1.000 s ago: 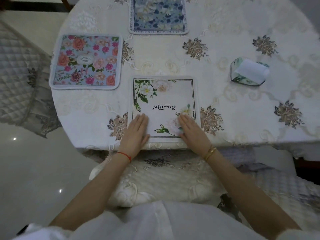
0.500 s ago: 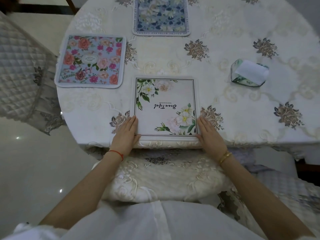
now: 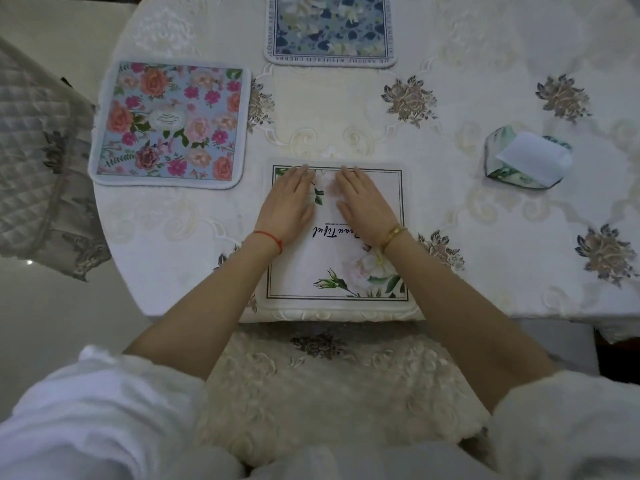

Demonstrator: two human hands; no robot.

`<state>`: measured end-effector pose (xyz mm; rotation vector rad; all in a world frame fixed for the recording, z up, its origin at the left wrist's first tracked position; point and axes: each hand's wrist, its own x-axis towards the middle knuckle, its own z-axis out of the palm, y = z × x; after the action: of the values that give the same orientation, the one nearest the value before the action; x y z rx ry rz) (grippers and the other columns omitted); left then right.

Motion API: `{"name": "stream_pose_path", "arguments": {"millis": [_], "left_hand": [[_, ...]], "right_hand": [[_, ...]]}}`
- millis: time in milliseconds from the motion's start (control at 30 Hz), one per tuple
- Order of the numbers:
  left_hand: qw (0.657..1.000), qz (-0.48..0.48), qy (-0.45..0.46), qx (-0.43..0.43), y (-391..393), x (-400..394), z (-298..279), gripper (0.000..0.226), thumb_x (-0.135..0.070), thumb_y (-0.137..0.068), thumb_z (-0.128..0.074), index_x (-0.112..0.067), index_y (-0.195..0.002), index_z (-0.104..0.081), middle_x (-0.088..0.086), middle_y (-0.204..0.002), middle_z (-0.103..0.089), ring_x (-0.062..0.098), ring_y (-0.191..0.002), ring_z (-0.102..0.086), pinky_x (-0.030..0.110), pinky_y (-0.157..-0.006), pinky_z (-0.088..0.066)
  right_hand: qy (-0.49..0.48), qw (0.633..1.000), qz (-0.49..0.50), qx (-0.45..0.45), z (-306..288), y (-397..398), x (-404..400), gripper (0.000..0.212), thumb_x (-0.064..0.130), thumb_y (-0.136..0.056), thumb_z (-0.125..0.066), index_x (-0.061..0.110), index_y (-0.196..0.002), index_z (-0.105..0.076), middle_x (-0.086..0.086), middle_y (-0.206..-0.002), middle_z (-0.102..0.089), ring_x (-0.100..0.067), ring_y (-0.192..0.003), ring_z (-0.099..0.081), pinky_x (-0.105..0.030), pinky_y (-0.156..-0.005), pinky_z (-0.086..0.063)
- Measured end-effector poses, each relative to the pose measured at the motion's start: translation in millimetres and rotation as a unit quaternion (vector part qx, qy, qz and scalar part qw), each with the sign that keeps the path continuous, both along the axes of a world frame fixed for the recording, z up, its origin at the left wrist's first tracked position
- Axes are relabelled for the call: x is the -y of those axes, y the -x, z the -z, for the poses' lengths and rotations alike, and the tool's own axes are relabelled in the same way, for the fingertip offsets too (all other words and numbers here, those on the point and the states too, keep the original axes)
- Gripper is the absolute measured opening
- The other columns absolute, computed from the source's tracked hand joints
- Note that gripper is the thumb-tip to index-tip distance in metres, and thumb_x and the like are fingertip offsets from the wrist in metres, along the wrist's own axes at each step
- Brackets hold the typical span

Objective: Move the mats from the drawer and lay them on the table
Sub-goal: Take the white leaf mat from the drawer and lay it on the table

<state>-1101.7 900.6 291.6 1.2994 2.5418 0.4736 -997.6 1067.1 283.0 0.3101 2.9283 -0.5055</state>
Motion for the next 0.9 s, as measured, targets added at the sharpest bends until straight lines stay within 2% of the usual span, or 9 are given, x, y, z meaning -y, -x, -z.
{"name": "stream_pose_path", "arguments": {"millis": [167,267,400,500,600,667,767,900], "left_hand": [[1.000,0.007,0.028,0.013,22,-23,17,0.061,-0.025,-0.097,-0.045,-0.007,-0.150,-0.022,0.011,-0.158,-0.020,0.027,-0.147,-0.014,0.039,-0.121,-0.011],[1.000,-0.007,0.015,0.000,22,-16,27,0.063,-0.034,-0.097,-0.043,-0.008,-0.150,-0.022,0.010,-0.158,-0.023,0.026,-0.146,-0.019,0.037,-0.121,-0.014],[0.999,-0.048,0.001,-0.015,24,2,31,0.065,-0.044,-0.098,-0.039,-0.010,-0.151,-0.021,0.007,-0.157,-0.025,0.024,-0.145,-0.021,0.038,-0.120,-0.016],[0.997,-0.079,0.007,-0.027,27,10,29,0.067,-0.045,-0.097,-0.039,-0.007,-0.149,-0.024,0.010,-0.155,-0.028,0.027,-0.144,-0.024,0.040,-0.120,-0.018],[0.991,-0.131,0.002,-0.010,25,18,26,0.063,-0.038,-0.097,-0.044,-0.002,-0.147,-0.029,0.014,-0.153,-0.033,0.030,-0.141,-0.028,0.040,-0.119,-0.019],[0.992,-0.122,-0.012,-0.002,21,20,20,0.061,-0.034,-0.096,-0.047,-0.002,-0.146,-0.030,0.015,-0.152,-0.034,0.030,-0.141,-0.028,0.039,-0.119,-0.020],[0.998,-0.053,-0.032,0.005,9,12,15,0.061,-0.029,-0.095,-0.049,-0.005,-0.147,-0.030,0.012,-0.154,-0.030,0.028,-0.143,-0.025,0.039,-0.120,-0.019],[0.999,-0.046,-0.004,0.016,-3,11,19,0.064,-0.038,-0.097,-0.045,-0.009,-0.150,-0.024,0.007,-0.158,-0.023,0.023,-0.146,-0.017,0.033,-0.121,-0.011]], "right_hand": [[0.017,1.000,-0.011,-0.003,15,20,-5,0.057,0.032,-0.102,-0.037,0.007,-0.150,-0.020,-0.011,-0.159,-0.018,-0.027,-0.148,-0.012,-0.040,-0.121,-0.011],[-0.001,1.000,-0.005,-0.007,17,13,-15,0.066,0.043,-0.100,-0.038,0.008,-0.152,-0.017,-0.008,-0.160,-0.017,-0.021,-0.148,-0.012,-0.037,-0.121,-0.011],[-0.005,0.998,0.058,-0.011,18,-14,-37,0.074,0.052,-0.097,-0.038,0.008,-0.152,-0.015,-0.007,-0.160,-0.016,-0.020,-0.148,-0.012,-0.035,-0.121,-0.009],[-0.004,0.994,0.106,-0.011,14,-43,-58,0.075,0.051,-0.097,-0.040,0.006,-0.152,-0.015,-0.010,-0.159,-0.017,-0.021,-0.147,-0.014,-0.035,-0.121,-0.009],[-0.004,0.989,0.147,-0.010,10,-55,-62,0.070,0.043,-0.098,-0.043,0.003,-0.150,-0.019,-0.014,-0.158,-0.019,-0.025,-0.147,-0.015,-0.034,-0.121,-0.007],[-0.007,0.990,0.139,-0.023,8,-49,-52,0.066,0.039,-0.100,-0.042,0.002,-0.149,-0.021,-0.015,-0.158,-0.020,-0.026,-0.147,-0.013,-0.033,-0.121,-0.005],[0.000,0.997,0.072,-0.026,8,-32,-29,0.064,0.038,-0.101,-0.039,0.004,-0.151,-0.017,-0.012,-0.159,-0.015,-0.025,-0.148,-0.009,-0.035,-0.121,-0.006],[0.012,0.999,0.052,-0.004,14,-29,-15,0.066,0.041,-0.101,-0.035,0.009,-0.153,-0.010,-0.007,-0.161,-0.009,-0.020,-0.149,-0.004,-0.035,-0.121,-0.006]]}}
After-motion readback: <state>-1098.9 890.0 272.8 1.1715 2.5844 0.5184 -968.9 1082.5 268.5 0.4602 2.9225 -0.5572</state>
